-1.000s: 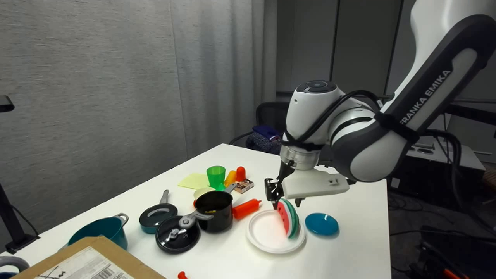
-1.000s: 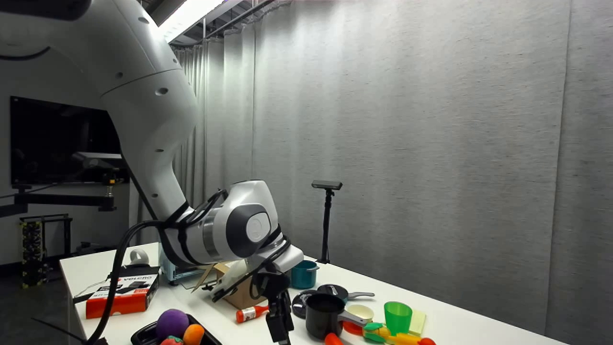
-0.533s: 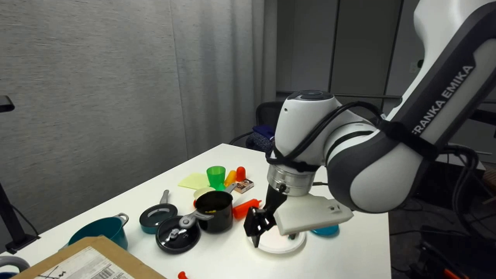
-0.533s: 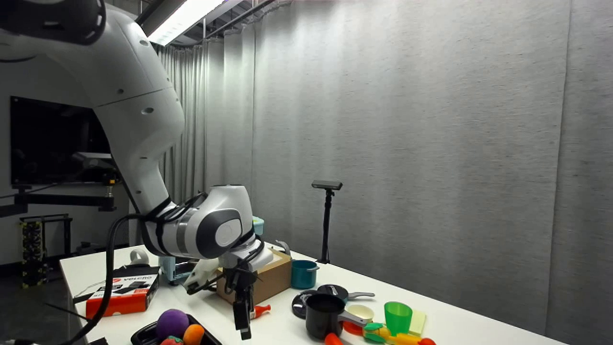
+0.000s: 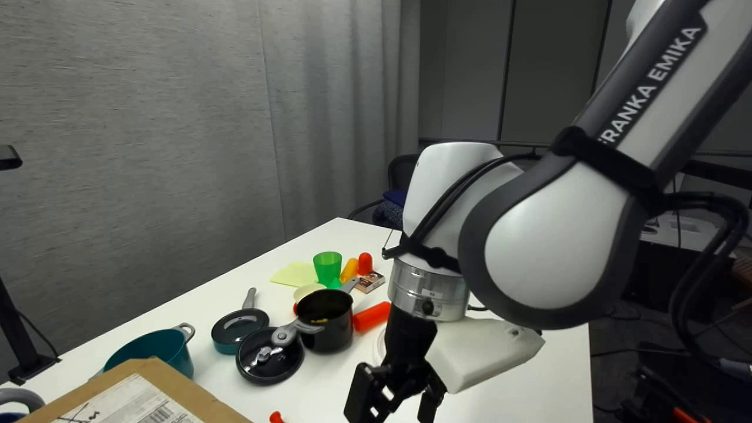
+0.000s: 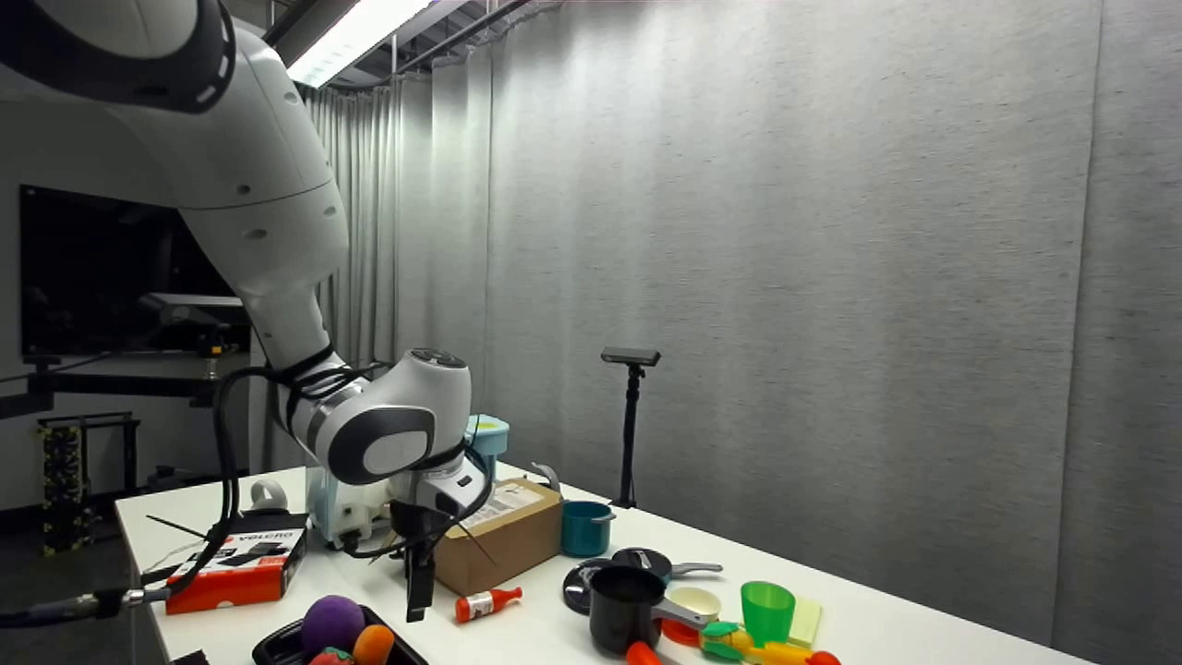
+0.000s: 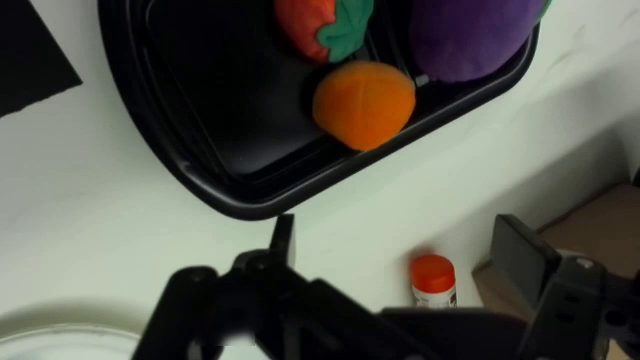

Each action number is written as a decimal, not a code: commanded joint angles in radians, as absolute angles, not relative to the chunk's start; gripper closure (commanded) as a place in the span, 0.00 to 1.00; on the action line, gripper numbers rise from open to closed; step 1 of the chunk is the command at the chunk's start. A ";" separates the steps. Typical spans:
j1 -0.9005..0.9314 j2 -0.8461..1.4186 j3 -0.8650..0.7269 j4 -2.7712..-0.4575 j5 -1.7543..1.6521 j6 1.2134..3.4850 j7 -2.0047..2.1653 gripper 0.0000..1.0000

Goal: Pick the stuffed fruits on the tray and put them on the plate

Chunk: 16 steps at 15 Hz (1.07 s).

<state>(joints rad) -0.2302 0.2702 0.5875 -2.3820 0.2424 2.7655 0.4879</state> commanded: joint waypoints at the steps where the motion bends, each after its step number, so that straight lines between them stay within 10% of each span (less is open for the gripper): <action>1: -0.197 0.317 0.528 -2.316 0.394 2.580 0.234 0.00; 16: 0.104 0.339 0.265 -2.316 0.386 2.572 0.184 0.00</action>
<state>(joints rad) 0.0670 0.3448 0.2904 -2.3090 0.3619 2.5376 0.1871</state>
